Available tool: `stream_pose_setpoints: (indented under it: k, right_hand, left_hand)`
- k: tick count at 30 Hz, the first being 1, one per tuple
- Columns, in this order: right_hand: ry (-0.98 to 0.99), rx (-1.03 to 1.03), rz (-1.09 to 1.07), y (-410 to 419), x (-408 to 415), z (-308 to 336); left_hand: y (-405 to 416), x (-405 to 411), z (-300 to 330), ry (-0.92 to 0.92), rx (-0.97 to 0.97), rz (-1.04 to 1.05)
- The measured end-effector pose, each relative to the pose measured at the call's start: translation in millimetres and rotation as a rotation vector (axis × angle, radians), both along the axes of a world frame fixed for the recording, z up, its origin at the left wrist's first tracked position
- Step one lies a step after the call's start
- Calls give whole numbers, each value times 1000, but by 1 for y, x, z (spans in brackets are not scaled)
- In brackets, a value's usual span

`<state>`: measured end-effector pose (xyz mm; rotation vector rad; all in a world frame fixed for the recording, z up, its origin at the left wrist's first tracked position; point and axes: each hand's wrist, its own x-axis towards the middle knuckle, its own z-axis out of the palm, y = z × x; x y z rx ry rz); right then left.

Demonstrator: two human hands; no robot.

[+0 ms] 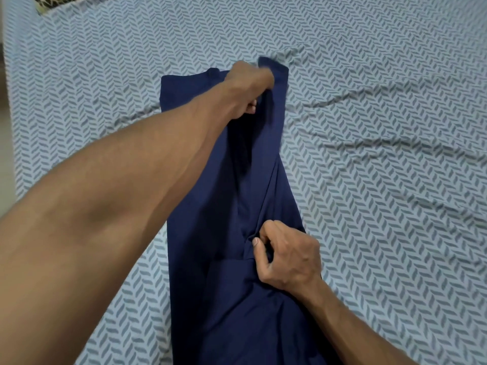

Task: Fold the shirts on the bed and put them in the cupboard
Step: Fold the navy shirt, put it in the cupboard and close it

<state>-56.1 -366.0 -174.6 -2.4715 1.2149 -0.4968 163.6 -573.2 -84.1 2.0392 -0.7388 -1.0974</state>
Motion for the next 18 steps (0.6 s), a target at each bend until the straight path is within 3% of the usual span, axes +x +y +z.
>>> stream_pose_setpoints:
  k: [4,15,18]
  right_hand:
    - [-7,-2,4,0,0,-1]
    - [-29,-40,27,0,-3,-7]
    - [-24,-40,31,-1,-3,-8]
  left_hand:
    - [6,25,2,97,-68,170]
    - [18,73,-26,-263,-52,162]
    - [25,75,-33,-281,-104,173]
